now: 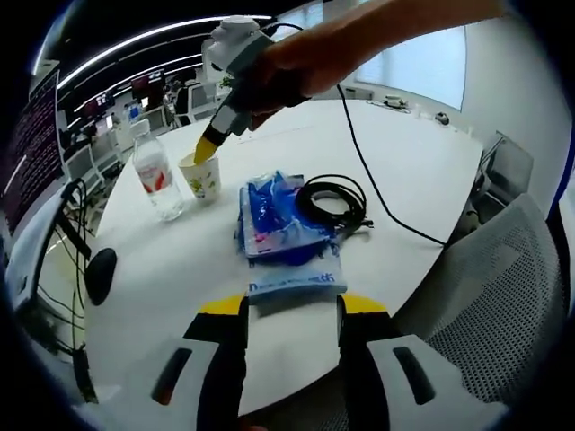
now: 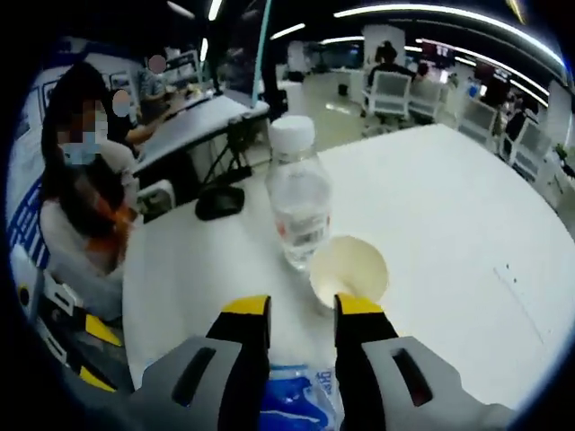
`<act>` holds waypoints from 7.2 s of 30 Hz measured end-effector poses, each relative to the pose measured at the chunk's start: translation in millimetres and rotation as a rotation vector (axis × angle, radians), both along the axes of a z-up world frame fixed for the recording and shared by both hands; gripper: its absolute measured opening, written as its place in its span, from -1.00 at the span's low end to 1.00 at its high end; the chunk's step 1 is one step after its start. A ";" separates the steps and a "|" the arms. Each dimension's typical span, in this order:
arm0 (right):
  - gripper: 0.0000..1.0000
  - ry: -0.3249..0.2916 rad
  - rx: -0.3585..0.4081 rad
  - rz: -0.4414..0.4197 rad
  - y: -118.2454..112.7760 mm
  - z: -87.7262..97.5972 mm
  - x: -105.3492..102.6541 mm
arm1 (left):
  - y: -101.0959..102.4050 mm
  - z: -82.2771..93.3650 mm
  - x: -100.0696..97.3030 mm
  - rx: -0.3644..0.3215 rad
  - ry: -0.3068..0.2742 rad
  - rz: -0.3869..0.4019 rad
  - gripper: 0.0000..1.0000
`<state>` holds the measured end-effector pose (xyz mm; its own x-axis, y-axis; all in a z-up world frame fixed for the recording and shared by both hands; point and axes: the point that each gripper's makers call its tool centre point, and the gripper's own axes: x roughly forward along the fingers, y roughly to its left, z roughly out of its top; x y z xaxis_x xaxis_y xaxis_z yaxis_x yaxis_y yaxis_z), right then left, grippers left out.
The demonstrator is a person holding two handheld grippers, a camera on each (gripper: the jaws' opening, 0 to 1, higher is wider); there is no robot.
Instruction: Arrange the tabletop items into an orderly group along one side of the table until the central work area is clear of visible clutter.
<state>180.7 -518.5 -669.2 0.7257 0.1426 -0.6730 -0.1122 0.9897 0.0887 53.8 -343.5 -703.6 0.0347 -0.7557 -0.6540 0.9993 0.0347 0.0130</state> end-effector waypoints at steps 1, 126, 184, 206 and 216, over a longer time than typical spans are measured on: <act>-0.49 -0.009 0.004 -0.013 -1.5 1.2 -2.5 | 0.2 -0.5 0.1 0.002 0.002 0.001 -0.24; -0.92 -0.025 -0.046 -0.437 -50.4 -14.1 -257.2 | 9.0 -1.6 23.5 -0.005 0.058 0.171 -0.14; -0.85 0.220 -0.078 -0.337 -97.0 -73.8 -246.2 | 13.1 -2.8 32.4 0.003 0.058 0.221 -0.15; -0.73 0.138 -0.043 -0.208 -65.4 -55.5 -196.0 | 12.5 -2.7 31.5 0.004 0.052 0.214 -0.11; -0.72 0.106 -0.023 -0.125 -38.4 -48.6 -155.2 | 13.4 -1.6 33.0 -0.005 0.054 0.223 -0.12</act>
<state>25.5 -556.9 -717.8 0.6614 0.0394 -0.7490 0.0204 0.9973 0.0704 86.8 -330.1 -705.3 0.1657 -0.7364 -0.6559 0.9662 0.2543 -0.0414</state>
